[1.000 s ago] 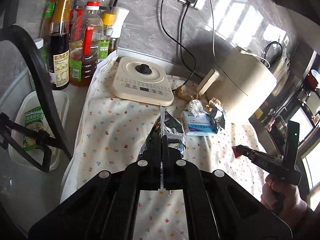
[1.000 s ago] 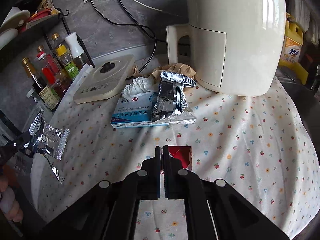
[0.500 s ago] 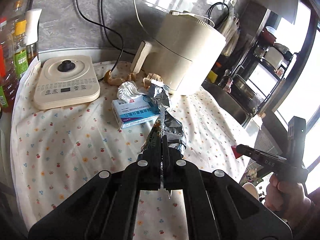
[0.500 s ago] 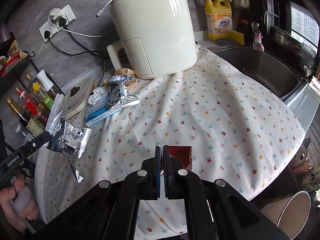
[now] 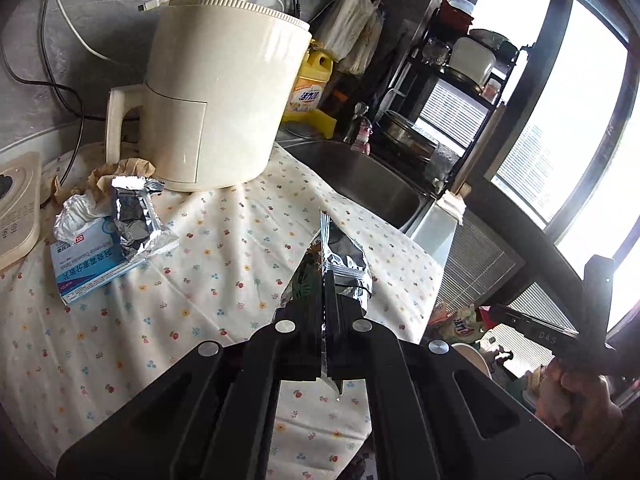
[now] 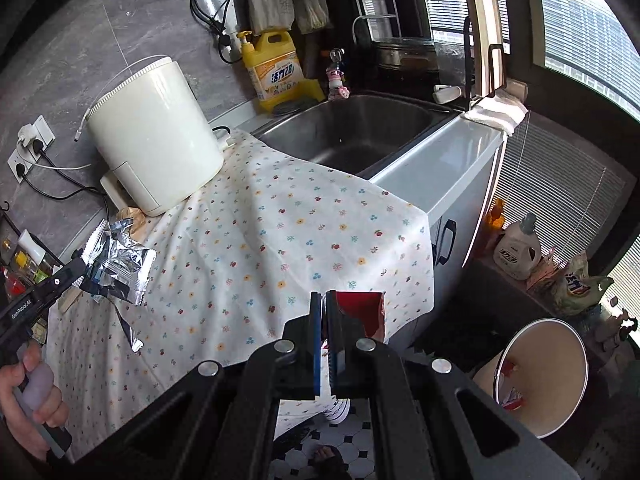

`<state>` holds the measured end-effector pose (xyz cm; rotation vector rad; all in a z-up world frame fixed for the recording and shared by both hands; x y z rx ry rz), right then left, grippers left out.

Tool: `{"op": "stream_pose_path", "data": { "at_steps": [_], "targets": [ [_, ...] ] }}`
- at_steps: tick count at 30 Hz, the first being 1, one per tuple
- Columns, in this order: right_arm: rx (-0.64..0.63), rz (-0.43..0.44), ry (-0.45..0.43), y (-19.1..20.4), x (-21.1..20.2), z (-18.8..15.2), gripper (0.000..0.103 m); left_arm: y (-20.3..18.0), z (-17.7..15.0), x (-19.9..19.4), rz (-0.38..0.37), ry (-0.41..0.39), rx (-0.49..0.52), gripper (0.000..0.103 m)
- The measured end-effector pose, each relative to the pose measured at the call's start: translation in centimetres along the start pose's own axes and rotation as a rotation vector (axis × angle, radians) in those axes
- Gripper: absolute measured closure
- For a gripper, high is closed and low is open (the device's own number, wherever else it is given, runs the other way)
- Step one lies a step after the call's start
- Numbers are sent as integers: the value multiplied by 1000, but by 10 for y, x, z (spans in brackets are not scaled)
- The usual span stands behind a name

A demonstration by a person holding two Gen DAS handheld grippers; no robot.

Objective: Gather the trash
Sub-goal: 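Carry both items to the white bin and open both tools over it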

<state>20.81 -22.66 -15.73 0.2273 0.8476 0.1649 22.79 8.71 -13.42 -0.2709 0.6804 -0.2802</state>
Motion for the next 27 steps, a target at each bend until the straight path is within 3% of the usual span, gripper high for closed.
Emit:
{"op": "stream_pose_path", "data": {
  "at_steps": [7,15,22,23,25,27],
  "targets": [
    [91,-72,-28,-99,-29,5,99,-96,-10,43,-90,66,65,101],
    [209,-153,-8,-210,-55,-14,99,-206,-25,88,-192,127,169,101],
    [282,-135,-11,-279,-71,-26,94,-287,-47,122,-260,178,232,101],
    [286,-131,-7,-285,-73,-28,91,-296,-50,126,-266,184,238,101],
    [289,-123,-32,-295,-80,-30,49,-313,-56,136,-280,197,241,101],
    [280,-128,-59,-304,-89,-31,41,-330,-63,144,-294,209,245,101]
  ]
}}
Point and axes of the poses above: each gripper's, at about its wrist camera, not at the fingertips, and x roughly the way its jaws point, y to its left, z to its top, the point moved 3 cm from there along x, roughly the way its jaws point, and after that the axes turned 2 degrees about x, right-handed, at the moved point
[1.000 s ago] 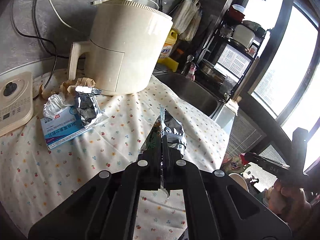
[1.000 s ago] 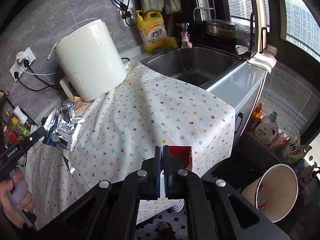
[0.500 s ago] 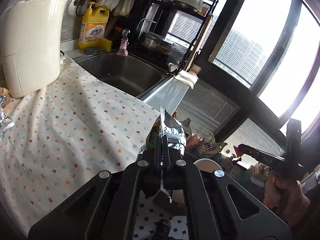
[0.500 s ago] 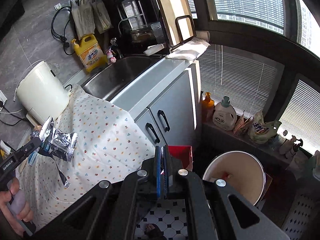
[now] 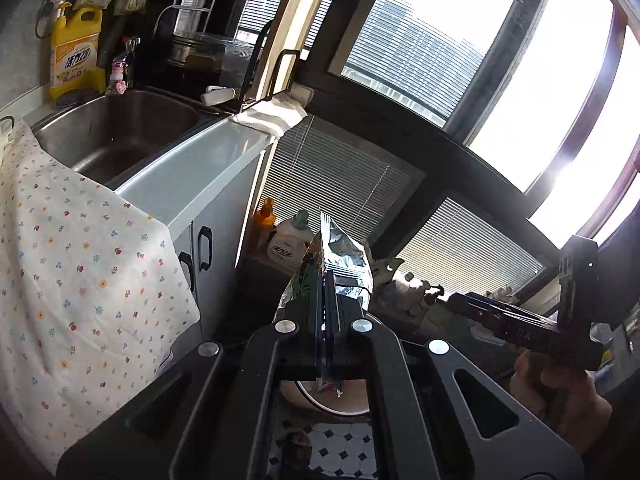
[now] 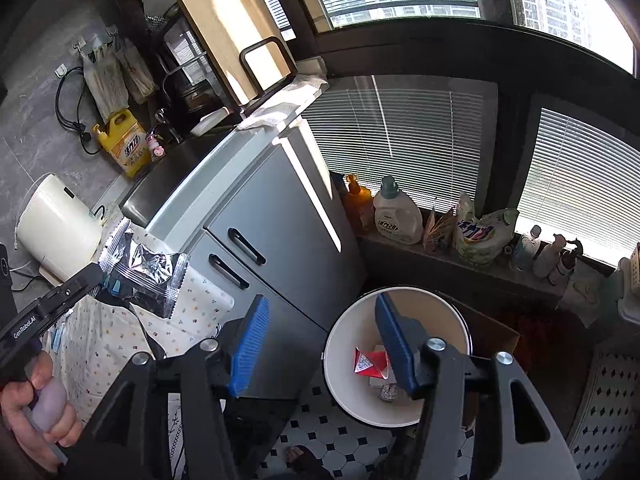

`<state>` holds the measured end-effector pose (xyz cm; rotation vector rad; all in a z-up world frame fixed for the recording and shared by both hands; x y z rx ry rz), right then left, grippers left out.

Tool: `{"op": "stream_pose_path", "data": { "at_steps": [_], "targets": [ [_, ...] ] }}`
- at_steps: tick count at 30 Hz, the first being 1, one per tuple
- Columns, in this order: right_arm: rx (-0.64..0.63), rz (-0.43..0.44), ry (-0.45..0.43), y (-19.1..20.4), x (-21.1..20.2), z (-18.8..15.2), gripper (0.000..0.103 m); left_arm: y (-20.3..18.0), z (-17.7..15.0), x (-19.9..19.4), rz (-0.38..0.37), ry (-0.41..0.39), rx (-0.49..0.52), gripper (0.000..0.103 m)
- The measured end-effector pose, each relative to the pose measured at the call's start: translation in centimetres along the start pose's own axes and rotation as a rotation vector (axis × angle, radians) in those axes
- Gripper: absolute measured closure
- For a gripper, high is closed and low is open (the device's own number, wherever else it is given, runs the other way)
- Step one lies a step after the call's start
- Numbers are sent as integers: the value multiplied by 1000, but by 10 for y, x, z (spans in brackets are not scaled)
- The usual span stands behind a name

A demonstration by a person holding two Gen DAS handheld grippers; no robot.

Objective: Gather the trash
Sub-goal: 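Carry both items to the white bin and open both tools over it, then bring both tools back to the counter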

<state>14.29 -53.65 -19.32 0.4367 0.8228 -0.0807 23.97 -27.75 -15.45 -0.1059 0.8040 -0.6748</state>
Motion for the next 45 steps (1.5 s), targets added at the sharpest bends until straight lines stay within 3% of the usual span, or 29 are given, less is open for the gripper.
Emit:
{"op": "stream_pose_path", "data": {
  "at_steps": [11,17,18,20,22,25,34,41,45],
  "targets": [
    [47,-139,4,-75,-24,-5,31,-55,-20,73,-91,94,12,101],
    [72,-184,-1,-102,-37,-10,31,-79,-30,101,-141,141,18,100],
    [74,-190,-2,-105,-38,-10,30,-81,-32,104,-149,150,14,96],
    [84,-198,-5,-110,-41,-12,30,-84,-33,109,-160,159,4,80],
    [94,-199,-8,-112,-44,-13,30,-86,-33,109,-175,147,-4,52],
    [96,-196,-11,-111,-44,-14,29,-86,-30,104,-185,136,-1,41],
    [39,-110,-11,-63,-26,-8,23,-38,-15,57,-86,62,-65,25],
    [-50,5,-27,13,-7,-1,12,25,-16,-7,38,-10,-134,18],
    [-105,100,-33,66,4,-2,8,66,-21,-49,132,-54,-173,7]
  ]
}}
Point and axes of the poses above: each gripper's, at about its wrist camera, not at the fingertips, and x roughly the way its jaws point, y to its left, z to its top, the point moved 3 cm from there along x, roughly the way its jaws point, and after that the axes turned 2 degrees about x, right-handed, at the moved point
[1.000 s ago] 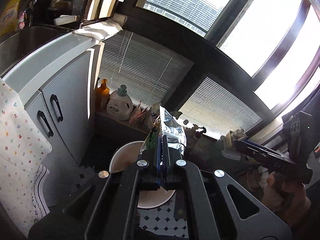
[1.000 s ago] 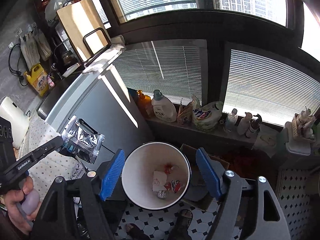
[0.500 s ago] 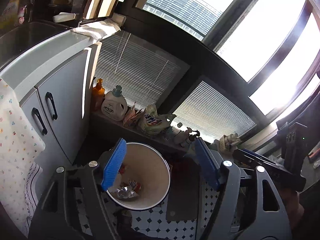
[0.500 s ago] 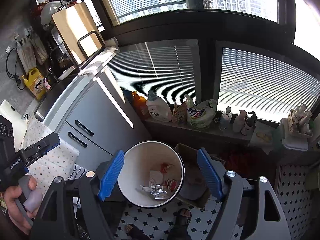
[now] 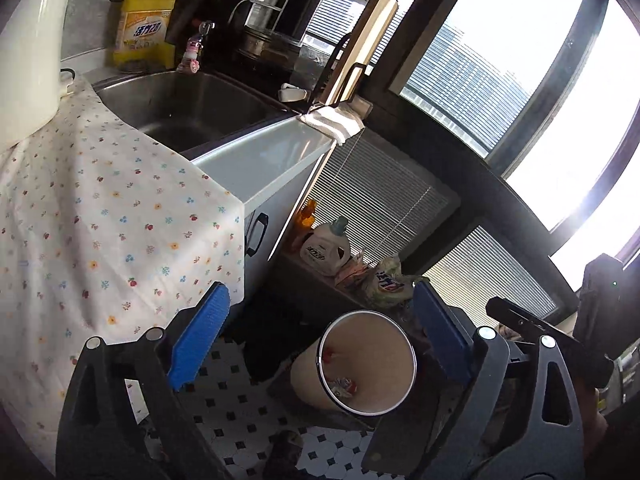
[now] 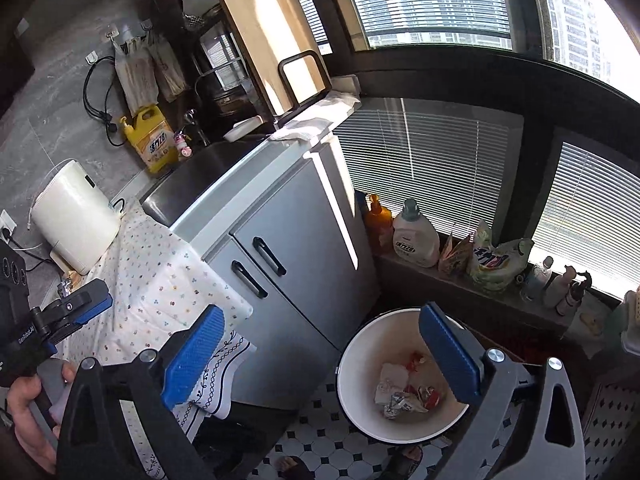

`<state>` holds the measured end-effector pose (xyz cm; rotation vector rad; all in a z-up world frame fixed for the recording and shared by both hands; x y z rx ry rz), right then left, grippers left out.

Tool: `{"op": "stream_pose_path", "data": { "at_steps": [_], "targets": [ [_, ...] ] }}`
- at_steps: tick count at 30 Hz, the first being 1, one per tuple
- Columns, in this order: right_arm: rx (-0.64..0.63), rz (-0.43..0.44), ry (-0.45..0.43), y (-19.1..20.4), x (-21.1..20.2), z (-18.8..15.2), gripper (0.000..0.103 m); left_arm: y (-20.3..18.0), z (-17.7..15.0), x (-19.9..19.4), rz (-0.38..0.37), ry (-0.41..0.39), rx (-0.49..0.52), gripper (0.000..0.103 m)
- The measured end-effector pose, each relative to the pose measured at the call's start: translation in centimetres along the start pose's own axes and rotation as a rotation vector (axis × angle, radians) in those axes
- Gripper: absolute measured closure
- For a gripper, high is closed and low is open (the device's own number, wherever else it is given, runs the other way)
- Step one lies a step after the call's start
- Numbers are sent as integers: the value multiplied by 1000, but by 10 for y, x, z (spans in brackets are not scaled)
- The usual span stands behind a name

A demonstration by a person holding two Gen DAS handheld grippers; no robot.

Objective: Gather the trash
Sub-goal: 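Bring both tools back to the counter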

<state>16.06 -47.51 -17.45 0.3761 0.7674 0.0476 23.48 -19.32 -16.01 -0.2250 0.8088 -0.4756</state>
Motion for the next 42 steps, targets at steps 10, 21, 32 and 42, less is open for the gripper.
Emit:
{"op": "stream_pose_path", "data": {
  "at_steps": [10,21,32,42],
  "targets": [
    [-127,131,15,131,42,-3,8,125,-1,-84,188,-94,-138,6],
    [-215,220,40,237,69,-27,8,234,-10,-163,305,-190,-247,6],
    [-306,336,70,349,92,-60,8,314,-20,-225,370,-252,-279,6],
    [-401,335,84,423,111,-74,8,378,-17,-256,405,-289,-329,7]
  ]
}}
Point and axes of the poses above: each gripper's, at about its wrist camera, not at the fingertips, and x roughly the way its jaws point, y to its left, z to its top, the point moved 3 cm from there along x, roughly the way its jaws point, and after that the axes turned 2 degrees about x, right-handed, at the moved point
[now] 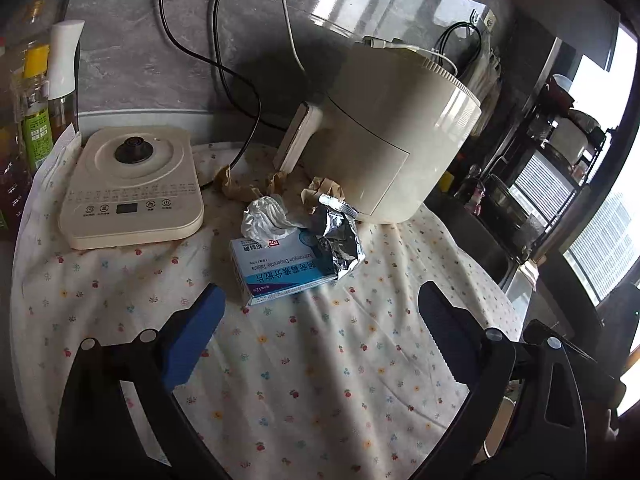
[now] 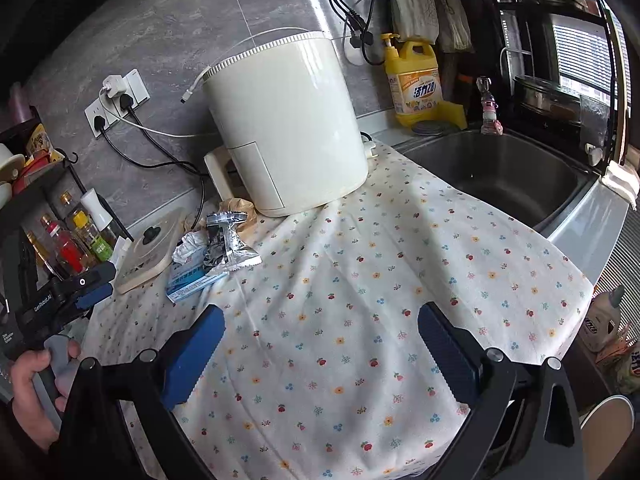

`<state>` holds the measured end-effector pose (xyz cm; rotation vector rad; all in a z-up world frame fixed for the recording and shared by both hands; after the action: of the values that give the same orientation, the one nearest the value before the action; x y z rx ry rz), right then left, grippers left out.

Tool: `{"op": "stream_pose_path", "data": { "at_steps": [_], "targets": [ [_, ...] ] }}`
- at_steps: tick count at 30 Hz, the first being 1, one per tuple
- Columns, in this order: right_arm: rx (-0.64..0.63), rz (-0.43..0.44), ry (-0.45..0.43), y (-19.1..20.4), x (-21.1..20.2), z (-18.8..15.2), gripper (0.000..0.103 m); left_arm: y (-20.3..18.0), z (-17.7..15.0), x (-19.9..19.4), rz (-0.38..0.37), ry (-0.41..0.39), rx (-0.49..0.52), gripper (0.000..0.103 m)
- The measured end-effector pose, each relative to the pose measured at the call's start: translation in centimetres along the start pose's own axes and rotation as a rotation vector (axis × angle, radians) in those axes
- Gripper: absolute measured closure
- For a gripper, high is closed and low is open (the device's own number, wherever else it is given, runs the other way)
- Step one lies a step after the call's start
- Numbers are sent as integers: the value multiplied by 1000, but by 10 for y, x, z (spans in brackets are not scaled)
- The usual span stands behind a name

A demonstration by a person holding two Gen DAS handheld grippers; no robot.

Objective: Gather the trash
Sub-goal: 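Bring both tools back to the counter, then grasp the white tissue with the left tool while the right tool grasps the foil snack bag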

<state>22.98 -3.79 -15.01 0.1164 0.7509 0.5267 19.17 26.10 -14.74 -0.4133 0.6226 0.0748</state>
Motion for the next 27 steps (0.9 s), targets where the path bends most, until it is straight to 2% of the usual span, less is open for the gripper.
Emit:
{"op": "stream_pose_path", "data": {
  "at_steps": [9,20,23,27],
  "targets": [
    [-45,-38,53,27,38,14,10,27,23,33,5,22,-25,19],
    [-99,-1,114,69,88,34,12,59,37,92,-9,96,-95,35],
    [-123,17,135,83,104,40,15,64,38,103,-11,113,-107,42],
    [-121,52,161,97,124,47,17,68,33,115,-23,149,-120,58]
  ]
}}
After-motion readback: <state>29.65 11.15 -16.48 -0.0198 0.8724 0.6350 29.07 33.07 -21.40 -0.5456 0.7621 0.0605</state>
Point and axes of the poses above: each gripper's, at about its wrist camera, not at the fingertips, and x roughly the way its jaws point, y to its left, z to its top, the point moved 3 cm from there along x, roughly the way its jaws point, and after that the axes turned 2 degrees about x, right-handed, at the moved point
